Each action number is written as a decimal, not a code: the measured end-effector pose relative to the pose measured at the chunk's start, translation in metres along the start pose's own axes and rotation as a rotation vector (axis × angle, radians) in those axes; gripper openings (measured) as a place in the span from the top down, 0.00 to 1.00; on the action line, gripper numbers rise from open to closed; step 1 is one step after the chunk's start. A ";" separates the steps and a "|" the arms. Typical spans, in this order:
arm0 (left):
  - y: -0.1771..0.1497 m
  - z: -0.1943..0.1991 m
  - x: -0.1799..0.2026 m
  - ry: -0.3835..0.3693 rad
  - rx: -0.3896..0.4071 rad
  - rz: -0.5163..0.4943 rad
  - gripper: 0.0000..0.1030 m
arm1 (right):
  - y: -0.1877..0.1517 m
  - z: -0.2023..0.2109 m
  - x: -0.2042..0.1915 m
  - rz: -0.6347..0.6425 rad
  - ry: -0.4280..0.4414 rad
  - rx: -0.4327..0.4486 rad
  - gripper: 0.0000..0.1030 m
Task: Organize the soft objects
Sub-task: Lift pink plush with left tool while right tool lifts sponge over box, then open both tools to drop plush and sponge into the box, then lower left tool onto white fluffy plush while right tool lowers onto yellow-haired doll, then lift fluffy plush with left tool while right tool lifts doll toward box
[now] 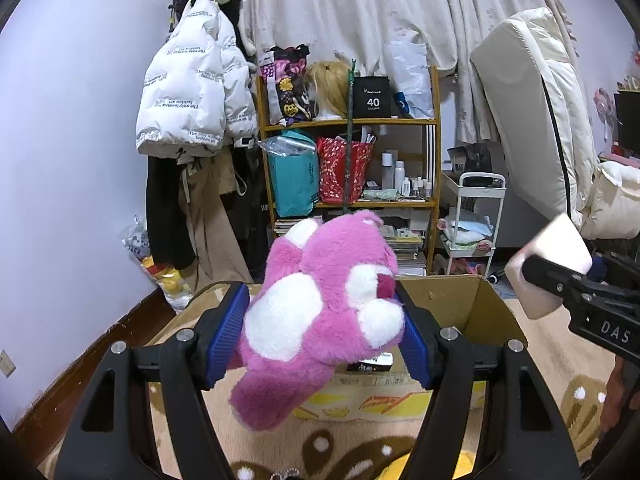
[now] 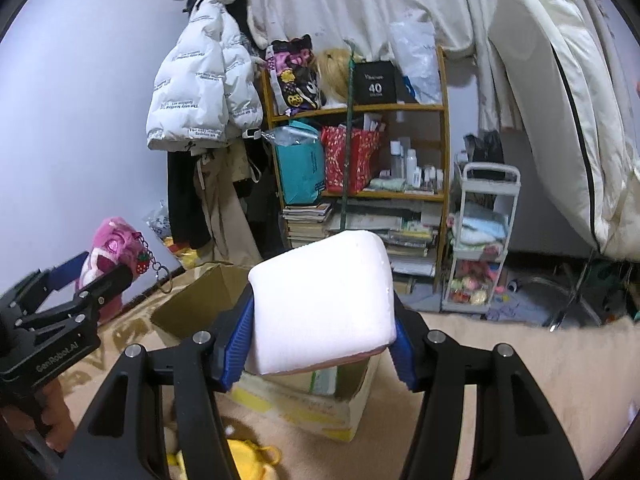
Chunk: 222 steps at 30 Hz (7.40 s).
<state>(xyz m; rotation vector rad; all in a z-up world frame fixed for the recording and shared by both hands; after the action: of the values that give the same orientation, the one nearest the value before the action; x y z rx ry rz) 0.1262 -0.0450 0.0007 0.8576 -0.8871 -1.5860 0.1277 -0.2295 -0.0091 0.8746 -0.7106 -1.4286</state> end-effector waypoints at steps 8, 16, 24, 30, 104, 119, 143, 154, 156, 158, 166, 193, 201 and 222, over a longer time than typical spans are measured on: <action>0.007 -0.017 0.005 -0.005 0.026 -0.029 0.33 | 0.009 -0.013 0.003 0.045 0.000 0.026 0.39; 0.006 -0.041 0.011 0.002 -0.004 -0.050 0.33 | 0.006 -0.037 0.007 0.025 0.027 -0.008 0.39; 0.000 -0.066 0.016 0.008 -0.081 -0.061 0.33 | -0.003 -0.059 0.008 -0.032 0.076 -0.048 0.38; -0.008 -0.078 0.024 -0.012 -0.136 -0.087 0.32 | -0.010 -0.065 -0.005 -0.011 0.132 -0.082 0.37; -0.066 0.015 -0.032 0.050 -0.496 -0.011 0.04 | -0.077 0.032 -0.022 -0.077 0.052 -0.270 0.05; -0.085 -0.023 -0.034 0.045 -0.635 0.016 0.04 | -0.093 0.000 -0.032 -0.055 0.081 -0.353 0.05; -0.139 -0.078 -0.030 0.019 -0.926 0.007 0.04 | -0.136 -0.053 -0.064 0.035 0.160 -0.588 0.05; -0.152 -0.085 -0.028 -0.013 -0.993 0.022 0.11 | -0.147 -0.058 -0.076 0.093 0.173 -0.637 0.05; -0.156 -0.088 -0.027 -0.032 -1.015 0.030 0.18 | -0.149 -0.061 -0.075 0.092 0.174 -0.645 0.05; -0.160 -0.089 -0.027 -0.044 -1.032 0.042 0.25 | -0.150 -0.064 -0.076 0.090 0.178 -0.647 0.05; -0.164 -0.094 -0.026 -0.040 -1.015 0.040 0.39 | -0.151 -0.065 -0.075 0.085 0.191 -0.643 0.11; -0.106 -0.035 -0.008 -0.050 -0.681 -0.010 0.69 | -0.107 -0.025 -0.034 -0.054 0.143 -0.447 0.26; -0.068 -0.008 -0.013 -0.023 -0.422 0.002 0.69 | -0.085 -0.007 -0.035 -0.034 0.123 -0.336 0.26; -0.016 0.018 -0.002 -0.017 -0.088 -0.047 0.69 | -0.019 0.015 -0.019 -0.019 0.058 -0.105 0.26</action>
<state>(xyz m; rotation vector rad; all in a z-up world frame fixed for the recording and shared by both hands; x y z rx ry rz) 0.1032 -0.0383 -0.0049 0.8083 -0.8082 -1.6630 0.1039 -0.2105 -0.0154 0.8395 -0.5795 -1.4385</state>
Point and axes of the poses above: each gripper's, at about its wrist camera, not at the fingertips, and z roughly against the way its jaws point, x to its right, y to its top, the point moved 3 cm from there along -z, roughly the way its jaws point, and after that the axes turned 6 degrees about -x, right-handed, at the moved point
